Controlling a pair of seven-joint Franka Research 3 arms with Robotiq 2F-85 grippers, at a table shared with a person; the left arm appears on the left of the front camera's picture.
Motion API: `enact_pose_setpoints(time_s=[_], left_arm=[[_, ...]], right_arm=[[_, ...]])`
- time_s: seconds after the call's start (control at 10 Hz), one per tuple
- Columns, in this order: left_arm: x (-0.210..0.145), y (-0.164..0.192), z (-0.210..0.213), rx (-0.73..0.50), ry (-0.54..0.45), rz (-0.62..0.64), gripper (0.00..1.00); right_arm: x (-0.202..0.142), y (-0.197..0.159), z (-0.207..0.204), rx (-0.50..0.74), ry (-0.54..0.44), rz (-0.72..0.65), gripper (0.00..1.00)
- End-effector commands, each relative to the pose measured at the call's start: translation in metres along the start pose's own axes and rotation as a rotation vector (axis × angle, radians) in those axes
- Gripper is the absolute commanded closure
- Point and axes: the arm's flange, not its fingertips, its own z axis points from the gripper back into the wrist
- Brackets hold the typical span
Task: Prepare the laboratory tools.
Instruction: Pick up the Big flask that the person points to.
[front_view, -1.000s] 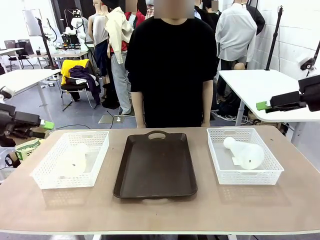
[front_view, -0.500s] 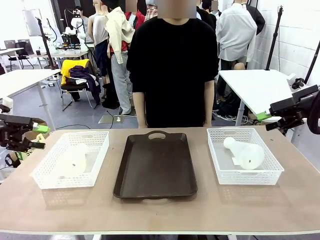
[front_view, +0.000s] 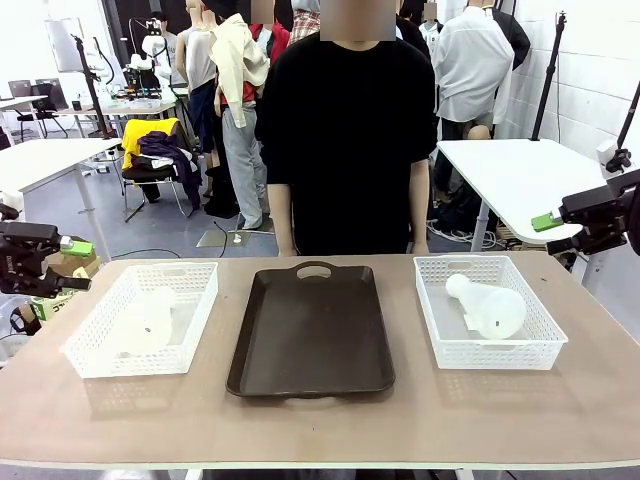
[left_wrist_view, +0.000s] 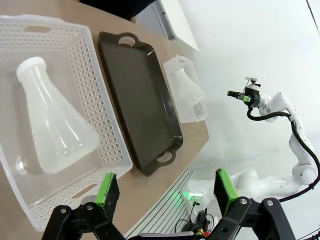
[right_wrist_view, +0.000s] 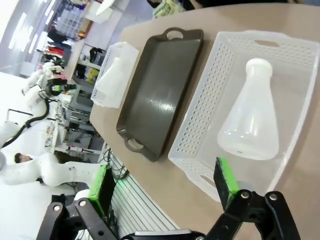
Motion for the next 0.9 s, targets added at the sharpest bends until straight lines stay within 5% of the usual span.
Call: enact_pose_setpoints(time_s=[0.0, 0.6, 0.8], left_arm=[[-0.001, 0.000, 0.001, -0.007, -0.005, -0.002, 0.00], [0.000, 0.000, 0.001, 0.012, 0.003, 0.000, 0.00], [0.003, 0.001, 0.015, -0.145, 0.025, 0.046, 0.00]], right_arm=[[0.002, 0.003, -0.005, 0.007, 0.006, 0.006, 0.00], [-0.005, 0.001, 0.001, 0.007, 0.012, -0.006, 0.00], [-0.008, -0.016, 0.013, 0.120, 0.024, -0.069, 0.00]])
